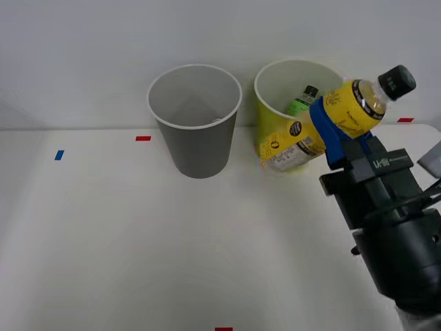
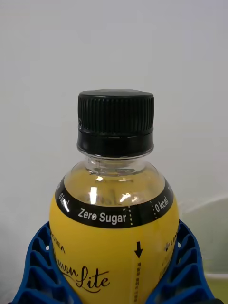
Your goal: Put cans in the gray bin, plastic bottles in the light green bin
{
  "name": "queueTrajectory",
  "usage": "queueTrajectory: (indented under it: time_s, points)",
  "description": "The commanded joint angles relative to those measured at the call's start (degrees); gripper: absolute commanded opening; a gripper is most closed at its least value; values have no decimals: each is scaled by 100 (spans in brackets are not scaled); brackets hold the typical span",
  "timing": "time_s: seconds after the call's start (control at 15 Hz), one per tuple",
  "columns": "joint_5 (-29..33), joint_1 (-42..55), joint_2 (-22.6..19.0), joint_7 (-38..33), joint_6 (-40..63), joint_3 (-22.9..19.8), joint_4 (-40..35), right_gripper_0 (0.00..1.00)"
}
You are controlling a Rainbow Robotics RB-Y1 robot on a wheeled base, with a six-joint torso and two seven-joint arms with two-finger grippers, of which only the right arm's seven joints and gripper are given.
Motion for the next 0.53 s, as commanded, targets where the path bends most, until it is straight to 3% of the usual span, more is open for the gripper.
queueTrajectory:
  time_s: [0.07,0.4,0.53]
  points:
    - [-506,-793,394,9,484,-556,456,0]
    - [-488,-2287,957,9,739,-1065,2055,0]
    - [-479,-2771,1062,9,1363,-1637,2521,0]
